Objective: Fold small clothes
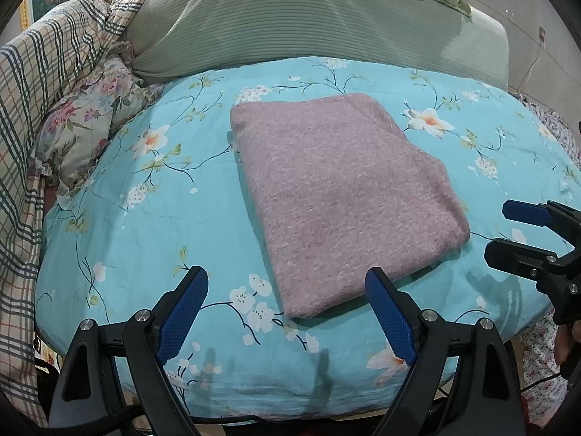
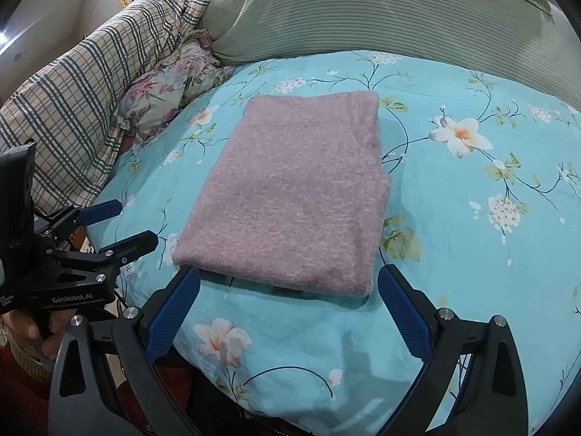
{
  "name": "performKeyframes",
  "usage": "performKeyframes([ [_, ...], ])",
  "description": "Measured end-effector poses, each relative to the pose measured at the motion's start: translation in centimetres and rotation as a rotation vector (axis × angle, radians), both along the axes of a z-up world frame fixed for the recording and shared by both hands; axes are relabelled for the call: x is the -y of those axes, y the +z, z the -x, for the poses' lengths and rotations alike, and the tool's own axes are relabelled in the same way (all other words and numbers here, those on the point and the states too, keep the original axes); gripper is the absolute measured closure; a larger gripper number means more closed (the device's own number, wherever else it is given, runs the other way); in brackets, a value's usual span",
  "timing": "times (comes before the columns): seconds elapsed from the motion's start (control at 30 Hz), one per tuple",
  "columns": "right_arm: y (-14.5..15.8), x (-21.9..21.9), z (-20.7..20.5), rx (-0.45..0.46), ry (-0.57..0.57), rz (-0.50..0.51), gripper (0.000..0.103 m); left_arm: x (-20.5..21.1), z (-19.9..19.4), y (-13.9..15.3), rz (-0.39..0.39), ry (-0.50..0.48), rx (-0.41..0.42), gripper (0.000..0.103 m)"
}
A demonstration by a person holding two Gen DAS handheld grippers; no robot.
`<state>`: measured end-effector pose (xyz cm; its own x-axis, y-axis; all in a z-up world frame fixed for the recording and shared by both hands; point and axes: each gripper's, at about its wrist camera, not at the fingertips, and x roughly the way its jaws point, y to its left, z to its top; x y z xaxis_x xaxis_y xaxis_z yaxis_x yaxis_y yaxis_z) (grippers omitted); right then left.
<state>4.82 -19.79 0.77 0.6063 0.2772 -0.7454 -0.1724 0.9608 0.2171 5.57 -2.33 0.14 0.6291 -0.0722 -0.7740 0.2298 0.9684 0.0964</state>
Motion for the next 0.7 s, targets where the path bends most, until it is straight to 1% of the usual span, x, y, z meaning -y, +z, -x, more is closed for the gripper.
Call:
performKeyframes([
  [0.3, -0.1, -0.2, -0.3, -0.004, -0.005, 0.0, 0.005, 0.0, -0.2, 0.0, -0.005, 0.003, 0.002, 0.014],
  [0.7, -0.5, -0.3, -1.7, -0.016, -0.014, -0.011, 0.005, -0.5, -1.9, -0.7, -0.007, 0.012, -0.007, 0.014],
])
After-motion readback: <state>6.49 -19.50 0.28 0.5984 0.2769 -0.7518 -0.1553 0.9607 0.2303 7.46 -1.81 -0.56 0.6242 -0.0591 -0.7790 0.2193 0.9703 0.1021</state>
